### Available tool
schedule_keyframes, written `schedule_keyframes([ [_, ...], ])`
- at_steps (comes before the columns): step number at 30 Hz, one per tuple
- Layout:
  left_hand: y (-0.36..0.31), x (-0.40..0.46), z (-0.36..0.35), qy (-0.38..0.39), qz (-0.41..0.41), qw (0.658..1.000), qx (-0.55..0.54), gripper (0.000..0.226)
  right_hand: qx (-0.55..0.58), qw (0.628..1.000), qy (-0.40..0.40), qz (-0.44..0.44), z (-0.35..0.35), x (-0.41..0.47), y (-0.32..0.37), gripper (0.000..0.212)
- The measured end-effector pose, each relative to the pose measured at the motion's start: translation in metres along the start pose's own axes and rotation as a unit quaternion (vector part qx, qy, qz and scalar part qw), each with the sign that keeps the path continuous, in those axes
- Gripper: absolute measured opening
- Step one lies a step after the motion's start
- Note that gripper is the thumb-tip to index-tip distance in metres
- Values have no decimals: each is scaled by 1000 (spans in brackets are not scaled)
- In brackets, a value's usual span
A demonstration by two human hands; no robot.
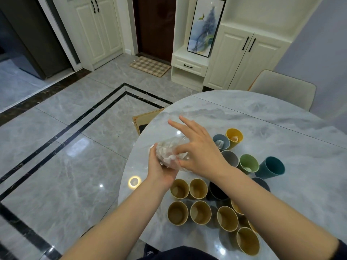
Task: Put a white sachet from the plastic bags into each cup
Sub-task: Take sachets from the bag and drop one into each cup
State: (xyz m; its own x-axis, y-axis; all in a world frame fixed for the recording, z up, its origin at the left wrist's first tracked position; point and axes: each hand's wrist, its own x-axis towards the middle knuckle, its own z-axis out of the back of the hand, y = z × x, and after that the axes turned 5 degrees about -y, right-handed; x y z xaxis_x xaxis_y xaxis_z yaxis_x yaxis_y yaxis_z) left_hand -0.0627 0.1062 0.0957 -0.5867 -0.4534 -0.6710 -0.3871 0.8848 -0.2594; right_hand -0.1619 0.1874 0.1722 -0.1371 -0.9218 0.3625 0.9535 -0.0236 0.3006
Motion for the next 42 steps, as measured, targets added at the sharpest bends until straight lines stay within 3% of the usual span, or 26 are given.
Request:
schedule_keyframes([
  [6, -2, 5, 0, -29, -10, 998, -51, 55, 184, 975, -69, -106, 10, -3, -10, 8],
  [11, -3, 6, -2, -42, -15, 996, -72, 47, 337, 903, -137, -228, 40, 0, -11, 14],
  [19, -5, 7, -3, -54, -14, 994, -91, 46, 342, 828, -213, -390, 56, -26, -54, 7],
  [25, -5, 9, -1, -62, -11, 994, -86, 46, 260, 822, -154, -482, 15, -67, -81, 21],
  [29, -3, 11, 3, -64, -3, 994, -89, 47, 240, 836, -74, -488, -15, -85, -79, 29],
  [36, -3, 7, 14, -75, -6, 994, -76, 46, 251, 843, 58, -472, -66, -97, -54, 14],
  [42, -10, 2, 27, -89, -22, 992, -85, 51, 256, 852, 85, -450, -85, -95, -38, 11],
])
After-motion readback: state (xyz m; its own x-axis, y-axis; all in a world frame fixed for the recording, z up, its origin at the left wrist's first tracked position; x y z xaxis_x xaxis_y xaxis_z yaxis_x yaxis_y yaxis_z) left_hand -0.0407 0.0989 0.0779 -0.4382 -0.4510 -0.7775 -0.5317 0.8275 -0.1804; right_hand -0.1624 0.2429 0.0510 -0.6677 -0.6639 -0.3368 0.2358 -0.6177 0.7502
